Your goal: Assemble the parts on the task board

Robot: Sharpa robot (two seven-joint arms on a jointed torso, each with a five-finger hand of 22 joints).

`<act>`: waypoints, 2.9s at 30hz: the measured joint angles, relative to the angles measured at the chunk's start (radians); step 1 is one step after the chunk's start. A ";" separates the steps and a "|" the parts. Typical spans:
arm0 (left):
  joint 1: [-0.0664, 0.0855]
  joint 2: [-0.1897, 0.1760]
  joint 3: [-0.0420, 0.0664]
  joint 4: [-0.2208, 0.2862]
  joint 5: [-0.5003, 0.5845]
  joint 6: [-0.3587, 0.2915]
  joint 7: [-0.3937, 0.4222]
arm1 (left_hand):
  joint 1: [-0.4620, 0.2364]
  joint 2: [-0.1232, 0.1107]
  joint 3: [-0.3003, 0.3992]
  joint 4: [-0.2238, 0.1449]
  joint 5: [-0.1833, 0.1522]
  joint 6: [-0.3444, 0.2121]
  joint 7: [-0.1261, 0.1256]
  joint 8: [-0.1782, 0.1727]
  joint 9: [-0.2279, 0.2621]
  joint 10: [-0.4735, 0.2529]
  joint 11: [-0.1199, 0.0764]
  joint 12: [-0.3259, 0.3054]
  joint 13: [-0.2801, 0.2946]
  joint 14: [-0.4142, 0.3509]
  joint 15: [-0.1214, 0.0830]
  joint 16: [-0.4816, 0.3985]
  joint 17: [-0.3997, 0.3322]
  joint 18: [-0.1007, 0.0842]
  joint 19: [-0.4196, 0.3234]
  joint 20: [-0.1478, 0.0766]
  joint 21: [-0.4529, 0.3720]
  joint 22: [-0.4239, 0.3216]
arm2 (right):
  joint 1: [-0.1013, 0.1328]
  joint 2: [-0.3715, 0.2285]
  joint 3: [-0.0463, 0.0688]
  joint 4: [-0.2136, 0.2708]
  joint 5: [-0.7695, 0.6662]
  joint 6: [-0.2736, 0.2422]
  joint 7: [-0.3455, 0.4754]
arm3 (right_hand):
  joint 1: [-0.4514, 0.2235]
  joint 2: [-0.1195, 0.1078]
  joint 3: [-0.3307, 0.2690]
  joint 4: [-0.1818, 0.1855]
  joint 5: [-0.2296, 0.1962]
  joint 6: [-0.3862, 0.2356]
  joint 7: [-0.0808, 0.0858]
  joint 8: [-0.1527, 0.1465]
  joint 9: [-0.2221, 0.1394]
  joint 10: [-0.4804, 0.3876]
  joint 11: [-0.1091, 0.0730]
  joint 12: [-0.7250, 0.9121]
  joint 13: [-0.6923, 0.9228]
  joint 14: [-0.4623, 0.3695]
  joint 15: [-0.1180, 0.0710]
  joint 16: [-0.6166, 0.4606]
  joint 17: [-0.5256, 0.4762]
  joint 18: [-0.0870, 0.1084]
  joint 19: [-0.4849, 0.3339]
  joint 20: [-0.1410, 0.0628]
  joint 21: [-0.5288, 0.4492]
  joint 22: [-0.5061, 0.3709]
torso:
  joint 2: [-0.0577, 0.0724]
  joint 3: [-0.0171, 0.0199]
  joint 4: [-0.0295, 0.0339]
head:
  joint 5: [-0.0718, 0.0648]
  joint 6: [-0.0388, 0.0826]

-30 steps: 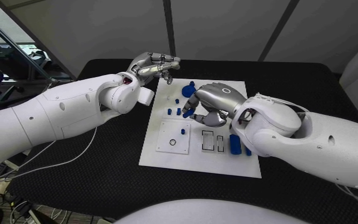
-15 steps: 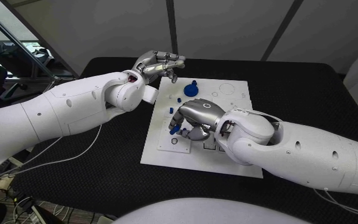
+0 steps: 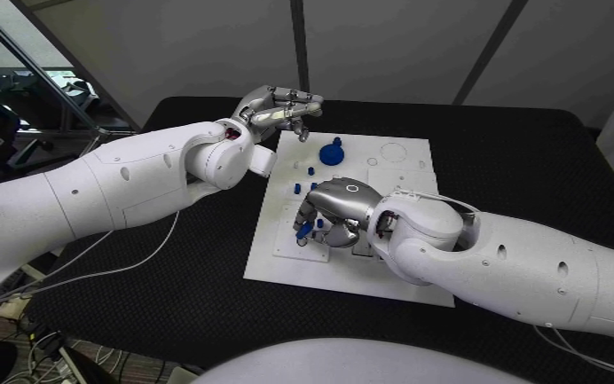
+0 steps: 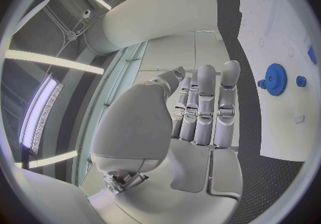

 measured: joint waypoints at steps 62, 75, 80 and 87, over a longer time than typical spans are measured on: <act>0.000 0.009 -0.002 -0.010 0.000 0.004 -0.002 | 0.000 0.000 0.000 0.000 0.000 0.000 0.000 0.000 0.000 0.000 0.000 0.000 0.000 0.000 0.000 0.000 0.000 0.000 0.000 0.000 0.000 0.000 | -0.006 0.016 -0.030 0.000 -0.095 0.014 -0.041 | -0.124 -0.064 -0.069 0.043 0.020 -0.297 -0.001 -0.045 -0.026 -0.152 0.038 -0.076 -0.021 0.000 0.018 -0.026 -0.073 0.000 -0.017 0.023 -0.097 0.000 | -0.002 -0.0008 -0.0004 | 0.012 -0.006; 0.000 0.004 -0.013 -0.020 0.000 0.005 -0.003 | 0.000 0.000 0.000 0.000 0.000 0.000 0.000 0.000 0.000 0.000 0.000 0.000 0.000 0.000 0.000 0.000 0.000 0.000 0.000 0.000 0.000 0.000 | 0.009 -0.253 0.026 0.157 0.007 -0.148 -0.060 | -0.164 -0.057 -0.174 0.111 0.007 -0.193 0.043 0.016 0.003 -0.076 0.035 0.044 0.003 -0.003 0.028 -0.050 -0.102 0.024 -0.032 0.024 -0.130 0.000 | -0.008 0.0002 -0.0081 | -0.027 0.014; 0.000 0.001 -0.015 -0.023 0.000 0.005 -0.003 | 0.000 0.000 0.000 0.000 0.000 0.000 0.000 0.000 0.000 0.000 0.000 0.000 0.000 0.000 0.000 0.000 0.000 0.000 0.000 0.000 0.000 0.000 | 0.016 -0.378 0.049 0.200 0.129 -0.171 -0.121 | -0.243 -0.092 -0.287 0.195 0.141 -0.152 0.003 0.042 0.010 0.083 -0.011 0.223 0.137 0.001 -0.011 0.022 0.021 0.000 0.001 -0.008 -0.038 0.000 | -0.013 0.0011 -0.0175 | -0.055 0.021; 0.000 -0.003 -0.020 -0.024 0.000 0.005 -0.003 | 0.000 0.000 0.000 0.000 0.000 0.000 0.000 0.000 0.000 -0.002 -0.002 0.000 0.000 0.000 0.000 0.000 0.000 0.000 0.000 0.000 0.000 -0.001 | 0.018 -0.463 0.055 0.242 0.218 -0.177 -0.238 | -0.210 -0.055 -0.456 0.287 0.158 -0.124 -0.018 0.117 0.062 0.101 -0.039 0.939 0.904 -0.002 -0.023 0.120 0.192 -0.016 0.002 -0.027 0.056 0.000 | -0.017 0.0020 -0.0293 | -0.095 0.026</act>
